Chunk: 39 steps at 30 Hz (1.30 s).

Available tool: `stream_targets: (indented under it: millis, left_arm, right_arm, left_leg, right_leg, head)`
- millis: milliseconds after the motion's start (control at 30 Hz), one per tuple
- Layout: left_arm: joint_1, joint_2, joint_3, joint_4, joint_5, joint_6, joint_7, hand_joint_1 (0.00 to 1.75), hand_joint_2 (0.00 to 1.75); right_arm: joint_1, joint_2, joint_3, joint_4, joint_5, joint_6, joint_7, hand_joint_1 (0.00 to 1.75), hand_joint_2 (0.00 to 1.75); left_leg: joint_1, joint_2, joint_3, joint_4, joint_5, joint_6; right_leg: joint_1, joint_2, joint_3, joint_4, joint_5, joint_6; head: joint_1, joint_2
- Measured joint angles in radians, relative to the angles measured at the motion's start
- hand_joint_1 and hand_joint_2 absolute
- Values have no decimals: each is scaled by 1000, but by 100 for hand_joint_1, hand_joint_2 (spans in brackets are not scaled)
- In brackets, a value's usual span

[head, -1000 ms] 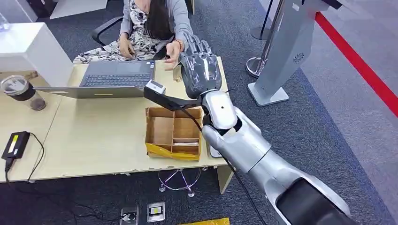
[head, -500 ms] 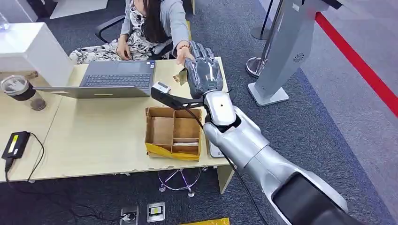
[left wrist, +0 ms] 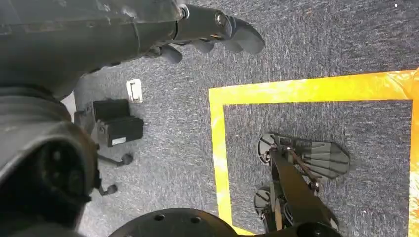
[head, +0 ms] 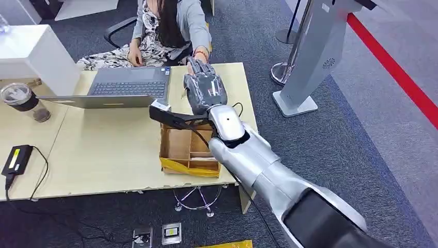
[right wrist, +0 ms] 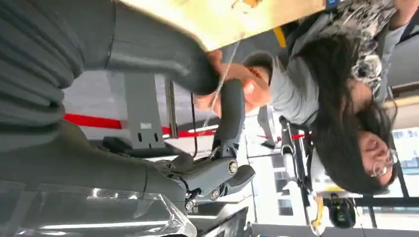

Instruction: Pass the card to the sensor for recognition and then transmit it.

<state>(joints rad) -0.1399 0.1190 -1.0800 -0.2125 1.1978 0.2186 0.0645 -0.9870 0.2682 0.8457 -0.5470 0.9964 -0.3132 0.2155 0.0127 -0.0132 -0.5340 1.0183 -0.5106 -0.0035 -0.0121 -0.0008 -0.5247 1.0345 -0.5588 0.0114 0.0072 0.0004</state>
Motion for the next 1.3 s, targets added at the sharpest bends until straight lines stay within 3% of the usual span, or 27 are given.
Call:
stream_targets:
  millis: [533,700,800,900,1000,1133,1300]
  left_arm:
    - [0,-4,-2,0,44,20,16,0,0]
    - [0,-4,-2,0,56,22,15,0,0]
    - [1,-4,-2,0,56,19,6,0,0]
    - [4,-4,-2,0,69,21,-3,0,0]
    - [10,-4,-2,0,77,29,-2,0,0]
    - [21,-1,-2,0,79,45,1,0,0]
    - [17,9,-2,0,77,51,1,0,0]
  right_arm:
    - [-1,41,14,107,-40,12,-39,0,0]
    - [-11,36,17,111,-67,-30,-42,0,0]
    - [-30,-2,16,110,-136,-88,-22,0,0]
    - [-37,-85,-17,107,-274,-92,13,0,0]
    - [-15,-254,-102,89,-479,-88,-3,0,0]
    - [88,-436,-203,82,-561,-114,-18,0,0]
    - [249,-593,-300,90,-655,-155,-29,0,0]
  left_leg:
    - [0,0,-1,0,0,0]
    - [0,0,0,0,0,0]
    - [0,0,0,1,0,0]
    - [0,-1,1,1,0,0]
    - [0,-6,2,3,0,0]
    - [0,-3,1,3,-1,1]
    - [0,-3,0,3,-3,4]
  right_leg:
    - [0,0,-1,0,0,0]
    - [0,0,-1,0,0,0]
    - [0,-1,-1,-1,0,0]
    - [0,-2,0,-2,1,0]
    - [0,-8,4,-5,2,1]
    - [-1,-5,4,-8,3,2]
    - [0,-5,3,-9,3,3]
  head:
    - [0,0]
    - [0,0]
    - [0,0]
    - [-2,0]
    - [1,0]
    - [0,0]
    - [-1,0]
